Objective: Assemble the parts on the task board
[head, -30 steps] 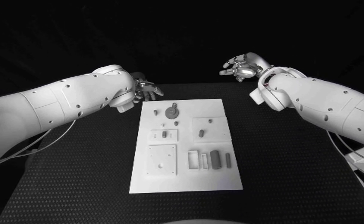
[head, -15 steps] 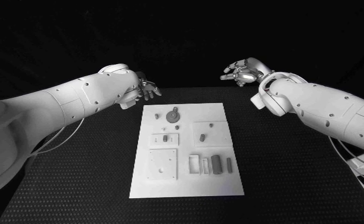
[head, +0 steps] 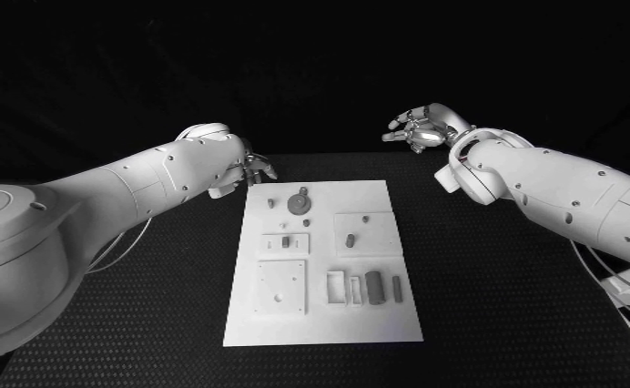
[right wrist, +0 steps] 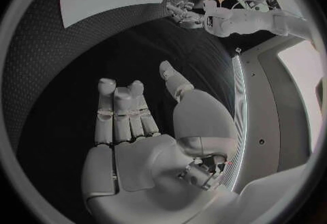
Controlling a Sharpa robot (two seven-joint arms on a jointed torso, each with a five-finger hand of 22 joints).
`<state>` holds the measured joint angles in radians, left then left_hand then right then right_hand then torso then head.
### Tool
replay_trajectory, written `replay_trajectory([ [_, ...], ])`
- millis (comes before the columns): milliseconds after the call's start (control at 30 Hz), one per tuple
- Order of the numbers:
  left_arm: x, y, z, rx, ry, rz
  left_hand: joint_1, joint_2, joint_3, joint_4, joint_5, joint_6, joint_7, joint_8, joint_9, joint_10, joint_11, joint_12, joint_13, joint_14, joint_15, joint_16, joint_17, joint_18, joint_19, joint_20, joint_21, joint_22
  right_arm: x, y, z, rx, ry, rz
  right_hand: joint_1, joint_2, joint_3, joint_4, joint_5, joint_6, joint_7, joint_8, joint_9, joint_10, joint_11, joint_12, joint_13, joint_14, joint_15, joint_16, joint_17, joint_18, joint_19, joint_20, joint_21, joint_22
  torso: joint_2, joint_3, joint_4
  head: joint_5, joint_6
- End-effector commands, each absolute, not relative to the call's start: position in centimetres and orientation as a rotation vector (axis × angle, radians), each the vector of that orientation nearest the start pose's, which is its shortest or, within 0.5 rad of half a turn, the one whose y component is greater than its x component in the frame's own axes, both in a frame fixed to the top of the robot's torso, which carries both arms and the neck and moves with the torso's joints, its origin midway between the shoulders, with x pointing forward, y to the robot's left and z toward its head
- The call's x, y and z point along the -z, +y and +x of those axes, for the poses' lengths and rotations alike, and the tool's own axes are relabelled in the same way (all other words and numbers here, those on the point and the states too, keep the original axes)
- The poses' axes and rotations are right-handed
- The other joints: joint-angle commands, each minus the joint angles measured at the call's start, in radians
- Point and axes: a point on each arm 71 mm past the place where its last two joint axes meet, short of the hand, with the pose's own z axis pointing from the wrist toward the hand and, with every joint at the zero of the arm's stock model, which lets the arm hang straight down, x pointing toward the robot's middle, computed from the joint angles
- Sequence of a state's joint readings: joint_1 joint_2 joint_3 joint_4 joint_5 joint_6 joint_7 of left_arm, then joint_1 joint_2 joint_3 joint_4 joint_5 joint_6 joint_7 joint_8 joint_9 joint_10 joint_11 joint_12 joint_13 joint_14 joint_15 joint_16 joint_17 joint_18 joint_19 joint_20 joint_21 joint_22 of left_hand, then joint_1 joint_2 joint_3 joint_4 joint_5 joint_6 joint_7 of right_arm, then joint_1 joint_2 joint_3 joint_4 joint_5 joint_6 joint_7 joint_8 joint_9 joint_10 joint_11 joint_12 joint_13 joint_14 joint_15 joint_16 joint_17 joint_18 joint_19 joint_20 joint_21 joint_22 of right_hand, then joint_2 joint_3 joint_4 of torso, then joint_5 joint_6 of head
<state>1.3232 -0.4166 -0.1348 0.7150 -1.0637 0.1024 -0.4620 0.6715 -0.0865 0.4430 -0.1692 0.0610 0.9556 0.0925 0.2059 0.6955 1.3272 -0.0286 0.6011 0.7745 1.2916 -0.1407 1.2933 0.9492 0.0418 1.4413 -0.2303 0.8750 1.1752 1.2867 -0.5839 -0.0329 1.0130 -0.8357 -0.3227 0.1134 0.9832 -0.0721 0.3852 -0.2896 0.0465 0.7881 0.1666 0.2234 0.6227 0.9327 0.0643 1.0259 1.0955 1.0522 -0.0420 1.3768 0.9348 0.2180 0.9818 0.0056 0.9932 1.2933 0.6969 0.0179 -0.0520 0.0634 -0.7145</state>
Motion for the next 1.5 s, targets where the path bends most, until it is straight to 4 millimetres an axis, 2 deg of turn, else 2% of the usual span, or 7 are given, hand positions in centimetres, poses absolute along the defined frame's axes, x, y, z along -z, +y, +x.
replay_trajectory([
  [33,21.6,24.7,60.8,0.078,2.152,-0.388,-0.021,-0.008,-0.004,0.016,-0.009,-0.008,-0.002,-0.005,-0.001,-0.004,0.004,-0.001,-0.002,-0.004,0.005,-0.006,-0.001,0.159,-0.005,-0.004,-0.004,-0.001,15.9,-22.1,58.6,-0.862,1.566,0.398,-0.002,0.007,-0.007,0.0,0.001,-0.004,0.01,-0.006,0.001,-0.005,0.0,0.006,-0.001,-0.008,-0.002,0.005,-0.001,0.044,-0.001,0.006,-0.005,0.001,0.002,-0.0007,-0.0013,0.0,0.001],
  [167,22.1,24.8,60.8,0.08,2.16,-0.402,-0.033,-0.016,-0.003,0.03,-0.011,-0.01,-0.002,-0.005,0.001,-0.005,0.004,0.0,-0.002,-0.006,0.005,-0.005,0.0,0.164,-0.007,-0.005,-0.005,0.0,15.9,-22.0,58.5,-0.864,1.567,0.397,-0.002,0.007,-0.007,0.0,0.001,-0.004,0.01,-0.006,0.002,-0.005,0.0,0.007,-0.002,-0.008,-0.002,0.005,-0.001,0.044,-0.001,0.006,-0.006,0.001,0.003,-0.0011,-0.0029,-0.004,0.003],
  [400,22.6,24.5,60.7,0.083,2.186,-0.396,-0.024,-0.007,0.006,0.034,-0.009,-0.004,-0.004,-0.001,0.004,-0.005,0.002,0.004,-0.002,-0.005,0.003,-0.003,0.001,0.168,-0.006,-0.005,-0.002,0.004,15.9,-22.0,58.5,-0.865,1.568,0.397,-0.002,0.007,-0.007,-0.001,0.001,-0.004,0.01,-0.007,0.002,-0.005,0.0,0.007,-0.002,-0.008,-0.002,0.005,-0.002,0.044,-0.001,0.006,-0.006,0.001,0.005,-0.0022,-0.0057,-0.004,0.004],
  [633,23.3,24.3,60.4,0.09,2.219,-0.385,-0.011,0.007,0.011,0.03,-0.004,0.005,-0.006,0.004,0.007,-0.006,0.0,0.008,-0.003,-0.005,0.002,-0.001,0.002,0.169,-0.006,-0.004,0.002,0.008,15.9,-21.9,58.5,-0.865,1.569,0.397,-0.001,0.007,-0.007,-0.001,0.001,-0.004,0.01,-0.007,0.002,-0.006,0.0,0.007,-0.003,-0.008,-0.002,0.005,-0.002,0.044,-0.001,0.006,-0.006,0.001,0.005,-0.0019,-0.0037,-0.007,-0.001],
  [967,24.2,24.0,60.0,0.094,2.264,-0.372,0.01,0.031,0.01,0.005,0.064,0.017,-0.008,0.009,0.008,-0.007,-0.001,0.015,-0.008,-0.005,0.001,0.002,0.002,0.165,-0.007,-0.003,0.011,0.019,15.9,-22.0,58.5,-0.865,1.569,0.397,-0.001,0.007,-0.007,-0.001,0.001,-0.004,0.01,-0.007,0.002,-0.006,0.0,0.007,-0.003,-0.008,-0.002,0.006,-0.002,0.044,-0.001,0.006,-0.006,0.001,0.004,-0.0018,-0.0028,-0.008,-0.003],
  [1200,24.3,23.9,59.9,0.105,2.271,-0.371,0.011,0.032,0.008,0.002,0.067,0.017,-0.008,0.008,0.008,-0.007,-0.001,0.016,-0.008,-0.005,0.001,0.003,0.002,0.165,-0.007,-0.003,0.012,0.02,15.9,-21.9,58.5,-0.866,1.57,0.397,-0.001,0.008,-0.007,-0.001,0.001,-0.003,0.01,-0.007,0.002,-0.006,0.0,0.008,-0.004,-0.008,-0.002,0.006,-0.002,0.044,-0.001,0.006,-0.006,0.001,0.004,-0.0017,-0.0042,-0.009,-0.005],
  [1500,24.4,23.7,59.8,0.113,2.279,-0.367,0.023,0.052,0.008,-0.013,0.075,0.026,-0.009,0.012,0.009,-0.007,-0.002,0.019,-0.011,-0.005,0.0,0.004,0.001,0.163,-0.007,-0.002,0.015,0.024,15.9,-22.0,58.5,-0.865,1.571,0.397,-0.001,0.008,-0.007,-0.001,0.001,-0.003,0.01,-0.007,0.002,-0.006,0.0,0.008,-0.004,-0.008,-0.002,0.006,-0.003,0.044,-0.001,0.006,-0.006,0.001,0.004,-0.0012,-0.0035,-0.009,-0.005],
])
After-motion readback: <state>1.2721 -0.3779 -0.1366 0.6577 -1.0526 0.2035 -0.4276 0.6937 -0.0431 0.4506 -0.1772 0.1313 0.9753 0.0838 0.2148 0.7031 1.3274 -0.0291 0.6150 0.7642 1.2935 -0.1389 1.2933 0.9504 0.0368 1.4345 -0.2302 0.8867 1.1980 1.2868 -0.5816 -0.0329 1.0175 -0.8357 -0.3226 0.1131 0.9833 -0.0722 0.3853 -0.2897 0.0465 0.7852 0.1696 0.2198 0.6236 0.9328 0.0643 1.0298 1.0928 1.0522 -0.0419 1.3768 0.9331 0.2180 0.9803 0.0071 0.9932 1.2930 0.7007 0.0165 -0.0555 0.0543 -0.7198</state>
